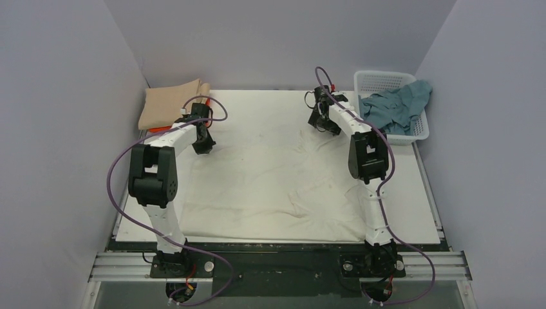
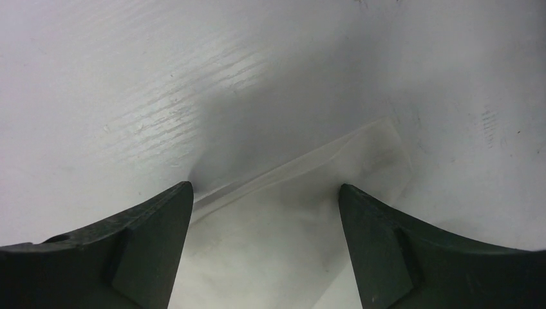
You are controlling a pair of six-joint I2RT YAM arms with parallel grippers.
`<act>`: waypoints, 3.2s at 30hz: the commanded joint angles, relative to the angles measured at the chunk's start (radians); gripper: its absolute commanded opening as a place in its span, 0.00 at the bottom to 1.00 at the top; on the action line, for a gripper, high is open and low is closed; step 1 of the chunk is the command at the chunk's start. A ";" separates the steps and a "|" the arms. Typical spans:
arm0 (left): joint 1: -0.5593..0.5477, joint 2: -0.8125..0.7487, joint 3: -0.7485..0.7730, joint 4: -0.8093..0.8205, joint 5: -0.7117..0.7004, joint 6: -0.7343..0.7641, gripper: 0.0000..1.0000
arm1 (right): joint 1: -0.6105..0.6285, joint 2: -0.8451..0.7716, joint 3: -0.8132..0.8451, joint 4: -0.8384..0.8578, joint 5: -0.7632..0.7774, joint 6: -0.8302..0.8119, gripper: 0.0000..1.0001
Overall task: Fold and stack the t-shirts
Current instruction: Grab the side of the flattened tshirt furthest away from the robot with both arms
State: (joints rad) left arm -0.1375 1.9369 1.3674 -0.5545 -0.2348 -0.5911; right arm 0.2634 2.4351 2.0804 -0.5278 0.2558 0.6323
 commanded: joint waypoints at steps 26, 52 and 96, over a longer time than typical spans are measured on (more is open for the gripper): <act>-0.033 -0.285 -0.179 0.150 0.037 -0.026 0.00 | 0.060 -0.408 -0.306 0.050 -0.083 -0.155 0.00; 0.020 0.103 0.081 0.025 0.097 0.041 0.64 | 0.080 -0.553 -0.559 0.111 -0.146 -0.197 0.00; -0.034 -0.031 0.103 -0.229 -0.106 0.056 0.68 | 0.082 -0.542 -0.590 0.095 -0.131 -0.234 0.00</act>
State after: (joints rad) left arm -0.2352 1.9373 1.4513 -0.7368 -0.2989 -0.5026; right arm 0.3359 1.9060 1.5024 -0.4080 0.1108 0.4126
